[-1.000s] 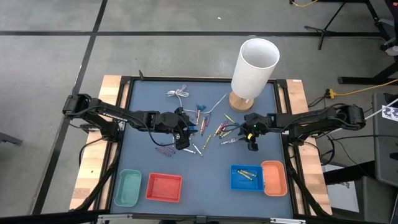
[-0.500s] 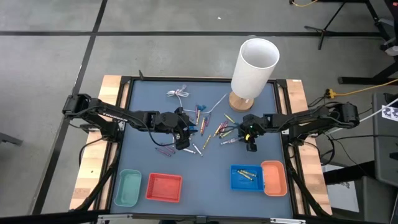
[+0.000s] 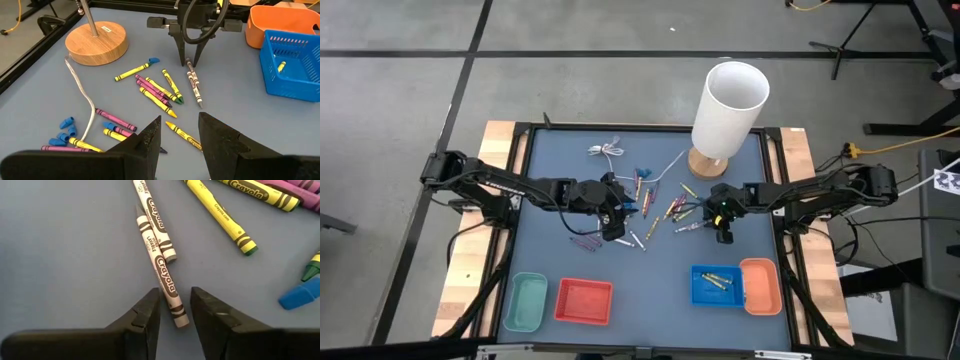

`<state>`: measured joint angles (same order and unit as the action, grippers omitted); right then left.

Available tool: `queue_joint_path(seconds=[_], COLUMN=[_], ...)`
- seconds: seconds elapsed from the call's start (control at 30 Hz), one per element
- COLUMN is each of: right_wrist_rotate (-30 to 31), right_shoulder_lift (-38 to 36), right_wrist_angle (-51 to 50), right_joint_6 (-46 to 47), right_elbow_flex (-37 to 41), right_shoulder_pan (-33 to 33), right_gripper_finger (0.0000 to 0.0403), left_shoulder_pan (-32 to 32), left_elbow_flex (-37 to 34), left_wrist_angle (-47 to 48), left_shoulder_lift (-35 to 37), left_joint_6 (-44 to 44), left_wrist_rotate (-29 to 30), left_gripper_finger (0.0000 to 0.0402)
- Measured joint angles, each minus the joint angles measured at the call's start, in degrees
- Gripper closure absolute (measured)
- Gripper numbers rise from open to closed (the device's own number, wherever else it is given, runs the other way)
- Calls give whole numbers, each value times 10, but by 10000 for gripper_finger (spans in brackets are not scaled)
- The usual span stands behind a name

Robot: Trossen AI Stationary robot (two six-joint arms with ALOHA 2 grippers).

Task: Sort crayons
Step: Put the gray crayon into the orange bin

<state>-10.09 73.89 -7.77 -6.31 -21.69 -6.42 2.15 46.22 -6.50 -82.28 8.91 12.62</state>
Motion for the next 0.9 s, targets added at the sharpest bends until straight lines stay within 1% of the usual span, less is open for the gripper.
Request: queue_joint_path(seconds=[0.1, 0.3, 0.4, 0.53, 0.67, 0.8, 0.9], right_wrist_rotate=[-3, -15, -15, -15, -17, -37, -54], right_shoulder_lift=[0, 0, 0, 0, -9, -23, -33], right_wrist_angle=[0, -1, -2, -2, -17, -91, -144], right_joint_6=[0, 13, 14, 15, 16, 18, 20], right_elbow_flex=[0, 1, 1, 1, -6, -34, -74], right_shoulder_pan=[0, 0, 0, 0, 0, 1, 1], right_gripper_finger=[312, 369, 387, 390, 379, 378, 383], left_shoulder_pan=[0, 0, 0, 0, 0, 0, 0], left_elbow_flex=[0, 0, 0, 0, 0, 0, 0], left_wrist_angle=[0, 0, 0, 0, 0, 0, 0], left_shoulder_lift=[0, 0, 0, 0, 0, 0, 0], left_joint_6=[0, 0, 0, 0, 0, 0, 0], left_wrist_rotate=[0, 0, 0, 0, 0, 0, 0], left_gripper_finger=[285, 285, 285, 285, 285, 285, 285])
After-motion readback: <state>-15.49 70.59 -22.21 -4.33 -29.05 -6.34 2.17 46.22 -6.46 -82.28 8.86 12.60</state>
